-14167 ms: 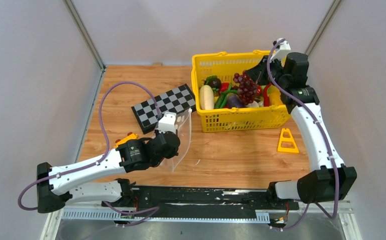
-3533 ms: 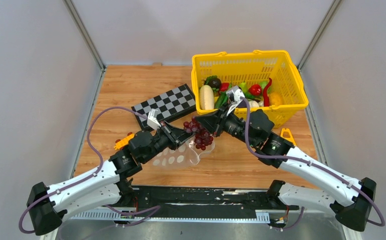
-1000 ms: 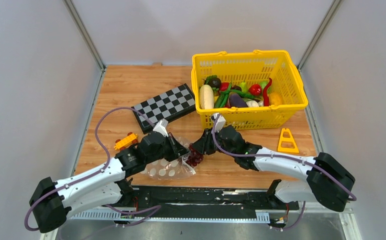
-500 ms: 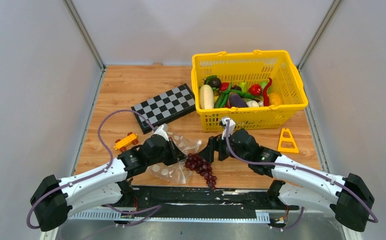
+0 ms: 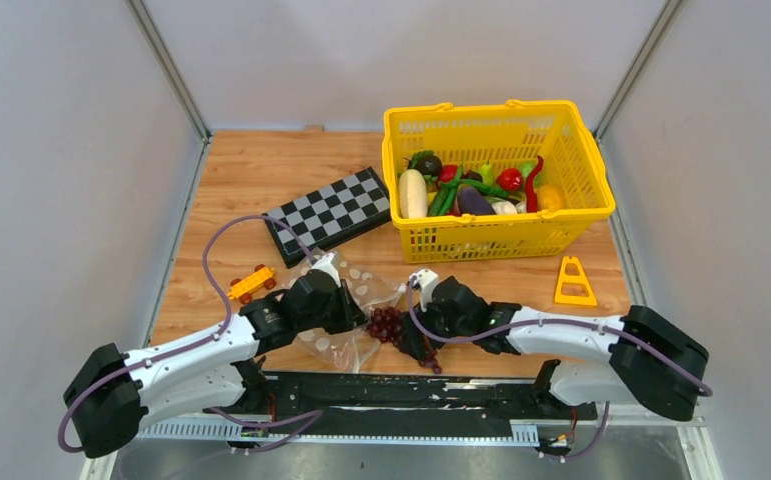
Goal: Place the food in the zip-top bag and seal the zipper
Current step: Place the fake fruit in the zipper food storage bag.
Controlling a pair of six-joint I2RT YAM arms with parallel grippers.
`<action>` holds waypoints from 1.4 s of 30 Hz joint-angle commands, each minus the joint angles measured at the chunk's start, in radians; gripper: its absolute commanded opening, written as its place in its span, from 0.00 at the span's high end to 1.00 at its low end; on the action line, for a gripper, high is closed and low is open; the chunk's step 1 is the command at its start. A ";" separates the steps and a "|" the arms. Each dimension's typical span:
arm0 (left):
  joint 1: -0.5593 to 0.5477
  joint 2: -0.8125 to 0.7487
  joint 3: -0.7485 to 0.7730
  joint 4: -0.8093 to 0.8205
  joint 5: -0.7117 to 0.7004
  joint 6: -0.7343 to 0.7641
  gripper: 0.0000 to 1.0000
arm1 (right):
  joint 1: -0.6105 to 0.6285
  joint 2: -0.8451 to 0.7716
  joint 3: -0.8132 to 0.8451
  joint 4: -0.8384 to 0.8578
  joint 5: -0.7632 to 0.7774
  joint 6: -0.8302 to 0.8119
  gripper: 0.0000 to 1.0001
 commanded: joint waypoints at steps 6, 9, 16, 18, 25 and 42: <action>-0.004 0.029 0.091 -0.066 -0.008 0.114 1.00 | 0.074 0.166 0.109 0.107 0.089 -0.086 0.45; -0.004 0.037 0.117 -0.080 -0.007 0.141 1.00 | 0.076 0.171 0.102 0.150 0.080 -0.057 0.73; -0.006 0.039 0.178 -0.085 0.009 0.163 1.00 | 0.077 -0.012 0.052 0.261 0.080 0.047 0.93; -0.005 0.041 0.200 -0.071 0.027 0.164 1.00 | 0.076 -0.054 0.057 0.252 0.089 0.058 0.94; -0.020 0.074 0.294 0.009 0.118 0.159 1.00 | 0.071 -0.172 0.073 0.205 0.182 0.112 0.94; -0.159 0.155 0.370 -0.018 0.087 0.300 1.00 | -0.191 -0.398 0.075 0.112 -0.012 0.441 0.93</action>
